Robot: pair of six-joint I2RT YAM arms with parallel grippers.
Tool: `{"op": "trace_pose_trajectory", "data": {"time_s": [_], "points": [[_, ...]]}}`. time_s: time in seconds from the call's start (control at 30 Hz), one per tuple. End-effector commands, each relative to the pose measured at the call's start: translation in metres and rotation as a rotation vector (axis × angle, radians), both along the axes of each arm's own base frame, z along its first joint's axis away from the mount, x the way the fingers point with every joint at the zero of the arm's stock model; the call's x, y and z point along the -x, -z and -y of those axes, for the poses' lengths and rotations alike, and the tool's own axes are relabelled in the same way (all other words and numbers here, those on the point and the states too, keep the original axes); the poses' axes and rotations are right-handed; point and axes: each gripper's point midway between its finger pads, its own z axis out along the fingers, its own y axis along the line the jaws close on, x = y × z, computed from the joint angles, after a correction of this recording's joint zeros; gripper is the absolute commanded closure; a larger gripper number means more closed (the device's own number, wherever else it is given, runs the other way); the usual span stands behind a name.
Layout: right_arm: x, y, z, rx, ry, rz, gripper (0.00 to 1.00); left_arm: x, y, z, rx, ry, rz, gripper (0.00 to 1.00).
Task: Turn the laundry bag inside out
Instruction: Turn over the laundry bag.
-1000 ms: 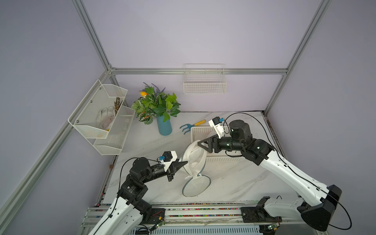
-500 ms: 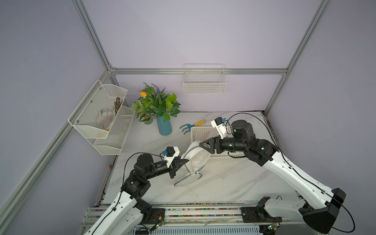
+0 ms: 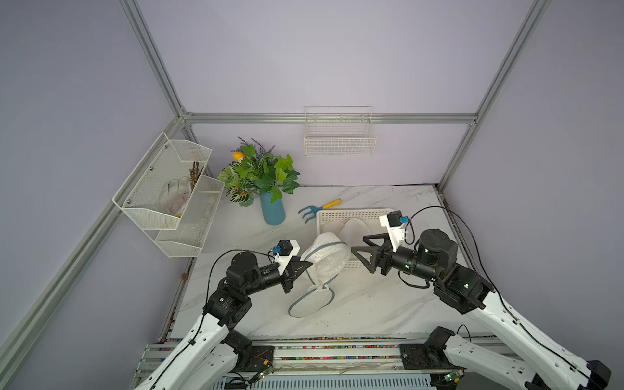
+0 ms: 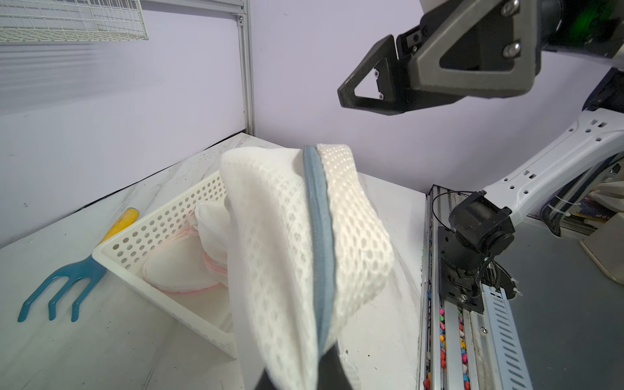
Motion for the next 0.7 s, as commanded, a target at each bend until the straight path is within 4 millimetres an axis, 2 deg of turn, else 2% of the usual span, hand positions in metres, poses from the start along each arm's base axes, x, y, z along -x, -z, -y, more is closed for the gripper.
{"op": "trace_pose_trajectory", "data": {"time_s": [0.0,0.1,0.23,0.27,0.43,0.53,0.67], "points": [[-0.008,0.002,0.008,0.008,0.050,0.181,0.26,-0.001,-0.030,-0.002,0.046,-0.011,0.064,1.00],[-0.004,0.009,0.003,-0.004,0.016,0.236,0.29,0.000,-0.032,-0.001,0.051,-0.006,0.063,1.00],[-0.007,0.015,-0.008,-0.021,-0.019,0.225,0.33,0.001,-0.034,-0.001,0.056,-0.003,0.063,1.00],[-0.009,0.016,-0.011,-0.023,-0.030,0.221,0.40,0.000,-0.035,-0.001,0.057,-0.004,0.066,1.00],[-0.018,0.015,-0.023,-0.036,-0.042,0.236,0.49,0.001,-0.035,-0.001,0.057,0.002,0.063,1.00],[-0.026,0.013,-0.026,-0.039,-0.023,0.248,0.59,0.002,-0.037,-0.001,0.056,0.003,0.066,1.00],[-0.028,0.010,-0.031,-0.050,-0.033,0.257,0.82,0.004,-0.037,-0.002,0.053,0.006,0.067,1.00]]}}
